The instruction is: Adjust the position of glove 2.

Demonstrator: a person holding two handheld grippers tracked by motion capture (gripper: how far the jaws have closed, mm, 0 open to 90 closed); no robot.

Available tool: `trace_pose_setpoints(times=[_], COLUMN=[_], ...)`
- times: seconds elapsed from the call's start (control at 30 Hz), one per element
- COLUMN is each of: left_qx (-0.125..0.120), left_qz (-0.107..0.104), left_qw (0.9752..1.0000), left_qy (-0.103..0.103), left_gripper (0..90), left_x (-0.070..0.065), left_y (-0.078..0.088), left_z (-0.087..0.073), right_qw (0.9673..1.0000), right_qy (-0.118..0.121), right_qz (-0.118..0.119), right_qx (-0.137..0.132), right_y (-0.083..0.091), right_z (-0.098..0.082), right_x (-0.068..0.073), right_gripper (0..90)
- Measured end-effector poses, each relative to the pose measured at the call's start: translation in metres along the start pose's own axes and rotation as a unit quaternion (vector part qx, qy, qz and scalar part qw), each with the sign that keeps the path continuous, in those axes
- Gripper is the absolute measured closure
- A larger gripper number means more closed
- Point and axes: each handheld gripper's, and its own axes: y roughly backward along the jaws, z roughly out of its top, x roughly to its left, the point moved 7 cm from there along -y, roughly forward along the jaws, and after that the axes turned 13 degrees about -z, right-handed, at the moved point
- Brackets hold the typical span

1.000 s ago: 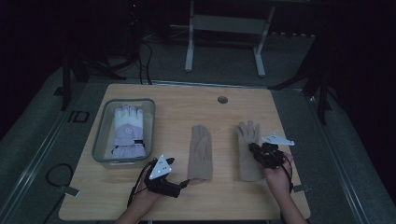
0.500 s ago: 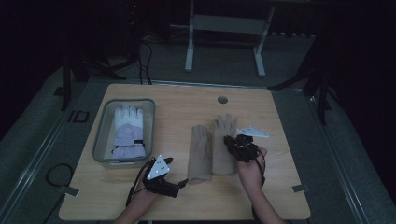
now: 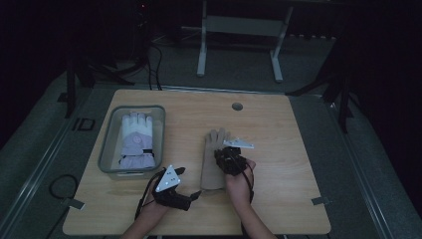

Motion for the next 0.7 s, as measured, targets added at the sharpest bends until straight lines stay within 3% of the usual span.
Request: trace_pose_setpoints(times=[0.13,0.23,0.5,0.53,0.57,0.63,0.7], left_qx=[0.003,0.003,0.010,0.015,0.014,0.005,-0.008], left_qz=[0.001,0.003,0.004,0.009,0.011,0.009,0.005], left_qw=[1.0000,1.0000,0.9999,0.9999,0.9998,0.9999,1.0000], left_qy=[0.000,0.001,0.003,0.001,-0.001,-0.002,-0.003], left_gripper=[3.1,3.0,3.0,3.0,3.0,3.0,3.5], left_x=[0.000,0.001,0.001,0.001,0.001,0.001,0.000], left_y=[0.000,-0.001,-0.002,-0.002,-0.002,-0.001,0.000], left_z=[-0.001,-0.001,-0.003,-0.003,-0.003,0.000,0.001], right_qw=[0.9998,0.9992,0.9992,0.9992,0.9993,0.9990,0.9986], right_qy=[0.005,0.022,0.029,0.030,0.030,0.040,0.049], right_qz=[-0.010,-0.018,-0.015,-0.013,0.001,0.014,0.021], right_qx=[0.018,0.027,0.023,0.023,0.021,0.012,0.008], right_y=[-0.016,-0.024,-0.027,-0.027,-0.024,-0.020,-0.018], right_z=[-0.014,-0.024,-0.027,-0.027,-0.023,-0.019,-0.016], right_x=[0.001,-0.001,-0.002,-0.001,-0.001,-0.002,-0.003], right_gripper=[83.6,82.8,77.3,75.0,62.4,51.1,46.8])
